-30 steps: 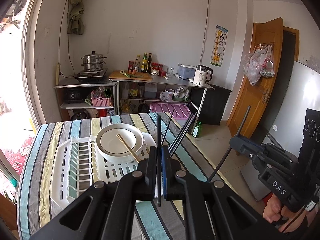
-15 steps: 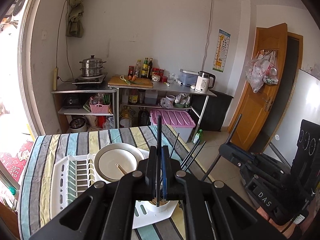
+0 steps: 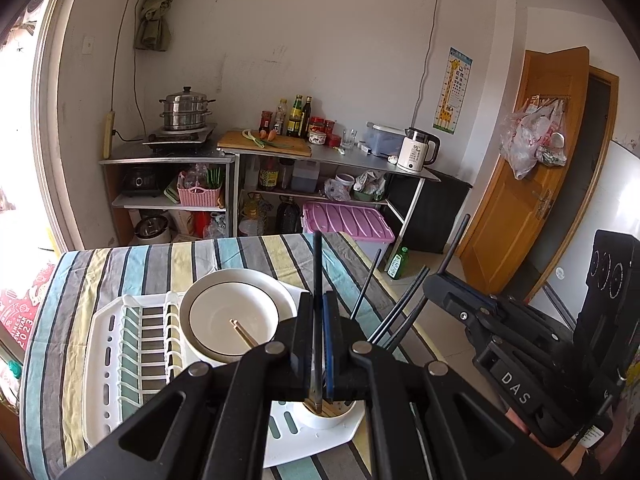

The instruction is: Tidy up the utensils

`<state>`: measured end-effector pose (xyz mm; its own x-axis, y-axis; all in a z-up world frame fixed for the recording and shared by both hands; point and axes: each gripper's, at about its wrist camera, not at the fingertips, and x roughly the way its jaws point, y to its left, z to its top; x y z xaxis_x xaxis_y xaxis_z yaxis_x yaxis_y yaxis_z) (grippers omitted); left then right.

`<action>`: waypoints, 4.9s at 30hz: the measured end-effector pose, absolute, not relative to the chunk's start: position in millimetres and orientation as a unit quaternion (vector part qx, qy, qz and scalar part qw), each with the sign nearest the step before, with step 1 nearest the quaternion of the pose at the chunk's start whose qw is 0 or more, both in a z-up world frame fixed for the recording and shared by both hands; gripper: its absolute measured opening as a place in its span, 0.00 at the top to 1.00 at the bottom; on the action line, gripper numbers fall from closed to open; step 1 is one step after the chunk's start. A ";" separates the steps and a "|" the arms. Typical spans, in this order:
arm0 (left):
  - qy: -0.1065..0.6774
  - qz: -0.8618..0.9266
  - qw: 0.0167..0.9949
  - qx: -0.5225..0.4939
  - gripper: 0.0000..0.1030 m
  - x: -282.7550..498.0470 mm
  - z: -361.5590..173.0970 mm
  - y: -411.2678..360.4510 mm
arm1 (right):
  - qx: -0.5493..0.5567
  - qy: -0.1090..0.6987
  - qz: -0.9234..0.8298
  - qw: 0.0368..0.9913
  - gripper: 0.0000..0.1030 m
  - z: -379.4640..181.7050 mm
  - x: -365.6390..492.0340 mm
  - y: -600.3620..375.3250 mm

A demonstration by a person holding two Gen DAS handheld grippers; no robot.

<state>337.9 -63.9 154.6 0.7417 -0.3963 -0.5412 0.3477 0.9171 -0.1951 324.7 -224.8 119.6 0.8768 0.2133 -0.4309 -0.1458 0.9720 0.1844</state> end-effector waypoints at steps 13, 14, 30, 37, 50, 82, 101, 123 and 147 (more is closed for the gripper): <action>0.334 -0.182 0.923 -0.054 0.95 349.0 118.7 -54.4 | 0.080 0.264 0.081 0.958 0.95 87.3 334.3 -235.7; 0.338 -0.179 0.923 -0.053 0.95 350.0 114.7 -53.2 | 0.081 0.265 0.080 0.958 0.95 86.8 333.7 -236.6; 0.342 -0.159 0.924 -0.061 0.93 353.4 105.0 -39.3 | 0.080 0.268 0.085 0.956 0.89 90.0 331.6 -244.1; 0.331 -0.152 0.930 -0.054 0.90 340.7 107.8 -37.3 | 0.083 0.263 0.089 0.957 0.88 90.1 318.0 -247.4; 0.292 -0.142 0.945 -0.035 0.79 272.7 102.1 -30.7 | 0.066 0.250 0.085 0.962 0.87 88.4 250.8 -240.9; 0.242 -0.072 0.968 -0.016 0.74 42.7 24.1 -22.7 | 0.019 0.241 0.085 0.967 0.82 25.8 35.8 -167.7; 0.237 -0.073 0.969 -0.009 0.74 31.0 17.5 -27.1 | 0.010 0.230 0.057 0.972 0.82 20.7 26.7 -170.9; 0.242 -0.070 0.968 -0.002 0.74 30.7 16.6 -31.0 | 0.009 0.229 0.053 0.972 0.82 22.0 25.9 -170.9; 0.245 -0.072 0.967 0.005 0.74 30.8 14.0 -33.6 | 0.011 0.231 0.053 0.971 0.82 21.2 24.9 -170.7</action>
